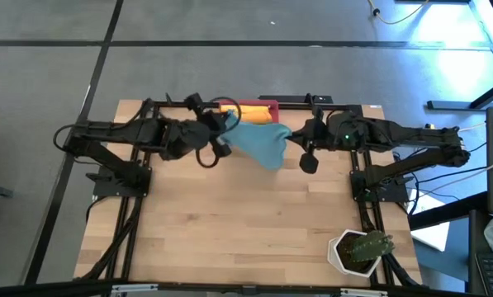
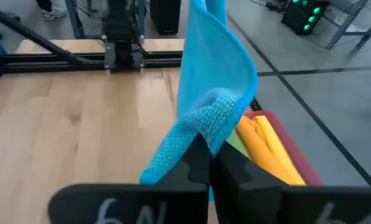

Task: Roll microfiber towels into tight, uniform cylinder then place into a basket
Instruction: Fold the blue microfiber towel

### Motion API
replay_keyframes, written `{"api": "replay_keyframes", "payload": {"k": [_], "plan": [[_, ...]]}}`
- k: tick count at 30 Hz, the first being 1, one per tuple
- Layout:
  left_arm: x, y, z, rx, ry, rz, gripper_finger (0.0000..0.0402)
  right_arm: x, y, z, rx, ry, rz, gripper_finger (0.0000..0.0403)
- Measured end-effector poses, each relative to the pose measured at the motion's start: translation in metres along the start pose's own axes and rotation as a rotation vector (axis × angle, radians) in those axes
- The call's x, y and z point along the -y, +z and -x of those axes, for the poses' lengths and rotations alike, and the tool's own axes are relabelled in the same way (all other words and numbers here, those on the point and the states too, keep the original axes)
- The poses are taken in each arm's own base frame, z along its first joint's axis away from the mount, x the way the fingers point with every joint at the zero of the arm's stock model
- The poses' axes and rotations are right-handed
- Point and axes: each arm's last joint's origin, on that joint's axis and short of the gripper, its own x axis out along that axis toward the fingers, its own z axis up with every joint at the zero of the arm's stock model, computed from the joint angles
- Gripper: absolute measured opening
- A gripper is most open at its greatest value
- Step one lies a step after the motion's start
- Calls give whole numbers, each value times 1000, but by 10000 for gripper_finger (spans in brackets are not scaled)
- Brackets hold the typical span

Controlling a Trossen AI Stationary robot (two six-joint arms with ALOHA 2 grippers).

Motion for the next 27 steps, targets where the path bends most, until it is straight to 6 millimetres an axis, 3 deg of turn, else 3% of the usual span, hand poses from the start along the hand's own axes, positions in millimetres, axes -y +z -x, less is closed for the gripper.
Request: {"api": "replay_keyframes", "payload": {"k": [6,12,19,23,27], "plan": [[17,-10,23,-34,-25,4,0,-19,-3,-3,-26,73,-7,3],[46,-26,42,-29,-92,14,0,-53,-9,-13,-73,172,28,3],[69,-31,77,26,-235,59,0,-86,-10,-15,-59,346,12,4],[74,-33,91,54,-251,63,0,-94,-4,-9,9,405,0,6],[73,-36,91,28,-244,84,0,-89,-4,-10,-8,384,-29,4]]}}
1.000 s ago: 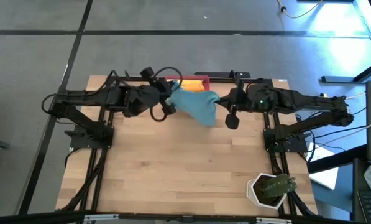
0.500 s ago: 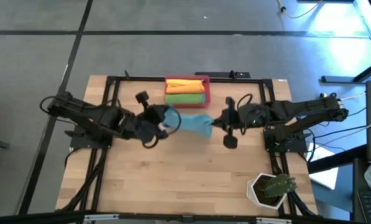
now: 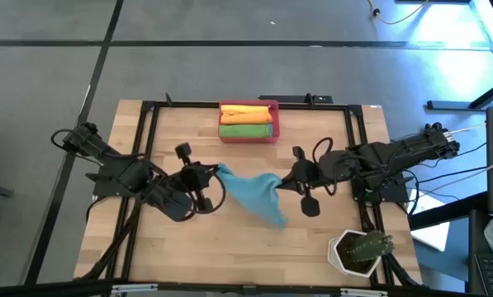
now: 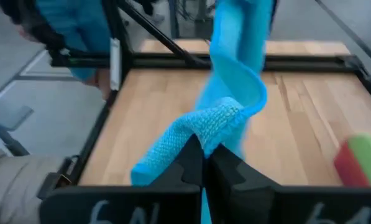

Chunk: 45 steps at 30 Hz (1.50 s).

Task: Roll microfiber towels into tight, uniform cylinder then place into a basket
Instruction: Fold the blue microfiber towel

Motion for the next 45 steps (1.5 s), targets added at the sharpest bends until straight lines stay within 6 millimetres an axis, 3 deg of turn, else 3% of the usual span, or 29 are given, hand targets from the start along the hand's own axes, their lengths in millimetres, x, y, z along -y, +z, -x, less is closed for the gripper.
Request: {"api": "replay_keyframes", "payload": {"k": [7,12,21,27,34,40,45], "plan": [[-13,-18,-21,-143,70,34,0,22,-16,-9,-174,-129,-65,5],[-17,-19,-27,-168,81,32,0,28,-15,-9,-171,-135,-71,4],[-27,24,19,-33,-80,51,0,10,19,9,9,222,-54,4],[-46,41,31,-10,-101,41,0,8,36,22,67,235,-47,4],[-70,26,-4,-252,-106,89,0,41,19,22,-112,-39,-148,5],[-78,-4,-56,-429,-26,124,0,76,-12,18,-298,-357,-199,5],[-82,-27,-100,-445,-47,112,0,99,-37,11,-387,-458,-214,5]]}}
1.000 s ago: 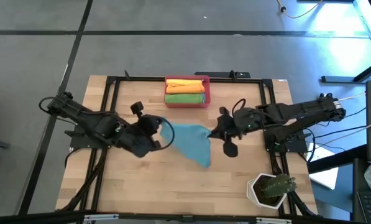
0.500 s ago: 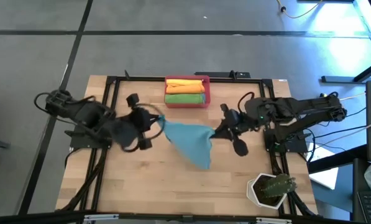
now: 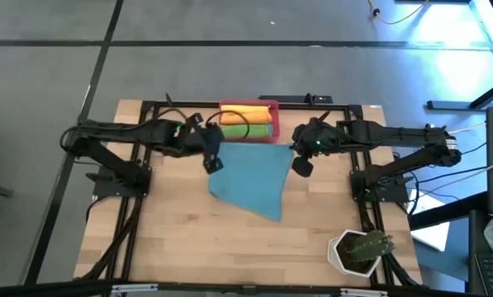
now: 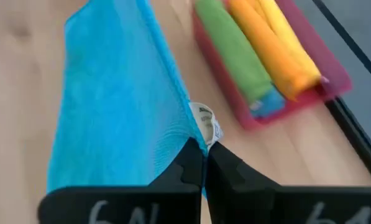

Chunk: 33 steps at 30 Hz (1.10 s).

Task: Roll microfiber towels into tight, uniform cylinder then place into a basket
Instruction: Fold the blue microfiber towel

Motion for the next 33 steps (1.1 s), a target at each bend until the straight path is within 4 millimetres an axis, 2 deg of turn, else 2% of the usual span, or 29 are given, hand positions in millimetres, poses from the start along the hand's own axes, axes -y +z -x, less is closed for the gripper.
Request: {"api": "replay_keyframes", "payload": {"k": [3,9,14,17,24,33], "plan": [[-7,1,-19,26,8,-16,0,11,-6,-10,-18,-77,-15,5],[-19,2,-41,56,43,-10,0,23,-15,-23,-39,-210,7,5],[-15,-5,-48,42,28,-26,0,22,-19,-30,-33,-194,13,5],[-4,-8,-44,35,-31,-47,0,16,-20,-30,-48,-92,21,5],[29,-19,-7,97,-181,-92,0,-23,-12,-14,3,304,87,5],[67,-45,75,215,-519,-130,0,-85,-3,19,196,835,184,5]]}}
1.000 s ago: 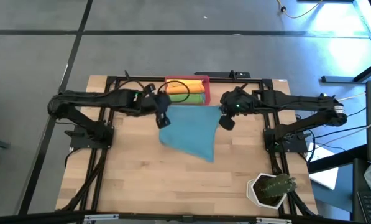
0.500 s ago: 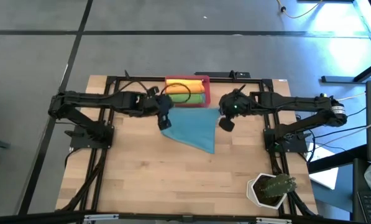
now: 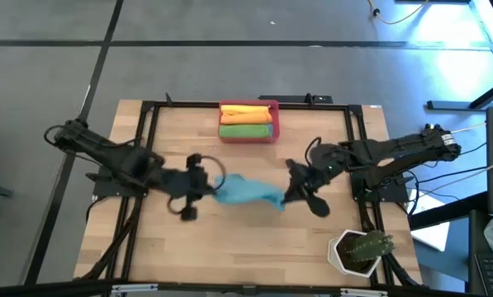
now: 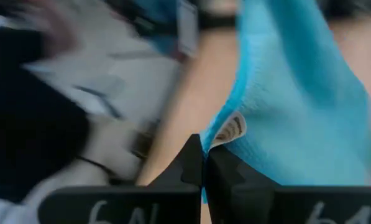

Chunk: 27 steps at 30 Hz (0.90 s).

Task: Roll microfiber towels into tight, uniform cylinder then place into a basket
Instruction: Fold the blue microfiber towel

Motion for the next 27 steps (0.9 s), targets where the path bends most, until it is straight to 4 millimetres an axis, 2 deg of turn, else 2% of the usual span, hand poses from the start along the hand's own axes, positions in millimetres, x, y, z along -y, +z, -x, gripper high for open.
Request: {"api": "replay_keyframes", "payload": {"k": [4,6,9,12,16,23,27], "plan": [[27,16,37,132,-132,-58,0,-23,14,-2,134,213,57,5],[35,23,55,197,-139,-107,0,-30,19,1,189,264,79,5],[36,32,74,278,-56,-133,0,-32,23,8,233,268,82,5],[28,31,77,252,34,-145,0,-26,24,13,242,188,59,5],[9,19,60,108,149,-100,0,-6,15,15,163,-4,-14,5],[-30,-14,2,-114,327,20,0,37,-16,21,-64,-512,-128,5],[-52,-33,-30,-152,408,58,0,58,-33,23,-132,-656,-168,5]]}}
